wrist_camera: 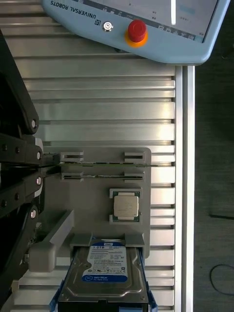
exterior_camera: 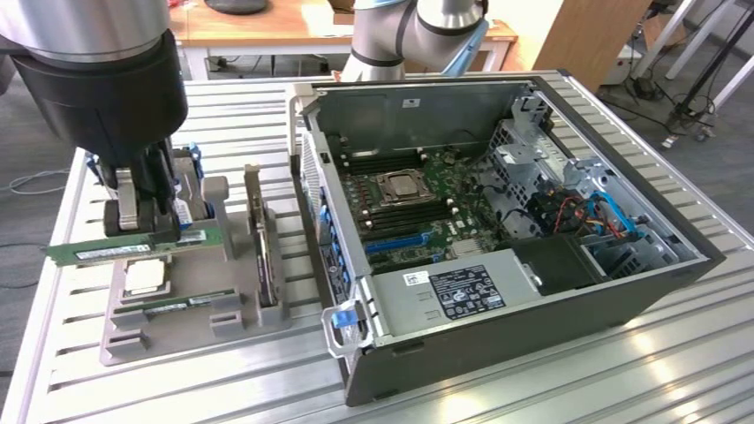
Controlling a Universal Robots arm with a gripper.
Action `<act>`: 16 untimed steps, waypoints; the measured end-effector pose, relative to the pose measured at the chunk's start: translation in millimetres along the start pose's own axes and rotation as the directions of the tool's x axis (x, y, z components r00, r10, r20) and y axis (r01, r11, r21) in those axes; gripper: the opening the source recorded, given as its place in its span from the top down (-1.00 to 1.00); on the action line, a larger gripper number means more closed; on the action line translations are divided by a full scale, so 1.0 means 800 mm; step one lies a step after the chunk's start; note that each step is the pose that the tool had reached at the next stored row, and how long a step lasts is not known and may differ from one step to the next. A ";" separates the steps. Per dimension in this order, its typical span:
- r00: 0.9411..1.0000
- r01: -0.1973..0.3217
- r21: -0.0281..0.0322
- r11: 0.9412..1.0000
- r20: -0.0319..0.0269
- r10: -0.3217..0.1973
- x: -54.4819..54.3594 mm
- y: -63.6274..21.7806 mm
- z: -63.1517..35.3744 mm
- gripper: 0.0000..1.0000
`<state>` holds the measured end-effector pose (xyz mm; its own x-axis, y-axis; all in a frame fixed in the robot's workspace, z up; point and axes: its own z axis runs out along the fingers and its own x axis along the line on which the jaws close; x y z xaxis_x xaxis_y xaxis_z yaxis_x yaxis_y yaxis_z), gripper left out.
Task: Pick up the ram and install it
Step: 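Pick up the ram and move it above insertion slot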
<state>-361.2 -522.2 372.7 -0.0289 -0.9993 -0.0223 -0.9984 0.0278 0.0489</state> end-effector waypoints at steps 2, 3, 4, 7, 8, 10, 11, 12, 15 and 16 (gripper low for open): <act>1.000 0.000 0.000 1.000 0.000 0.000 0.000 0.000 -0.005 0.76; 1.000 0.000 0.000 1.000 0.000 0.000 0.000 0.000 -0.007 0.76; 1.000 0.000 0.000 1.000 0.000 0.000 0.000 0.000 -0.009 0.76; 1.000 0.000 0.000 1.000 0.000 0.000 0.000 0.001 -0.015 0.76; 1.000 0.000 0.000 1.000 0.000 0.000 0.000 0.001 -0.017 0.76; 1.000 0.000 0.000 1.000 0.000 0.000 -0.001 0.001 -0.020 0.76; 1.000 0.000 0.000 1.000 0.000 0.000 -0.001 0.001 -0.021 0.76; 1.000 0.000 0.000 1.000 0.000 0.000 -0.001 0.001 -0.023 0.76; 1.000 0.000 0.000 1.000 0.000 0.000 -0.001 0.001 -0.027 0.76; 1.000 0.000 0.000 1.000 0.000 0.000 -0.001 0.001 -0.028 0.76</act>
<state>-361.2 -522.1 394.9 -0.0286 -0.9993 -0.0226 -0.9984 0.0275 0.0487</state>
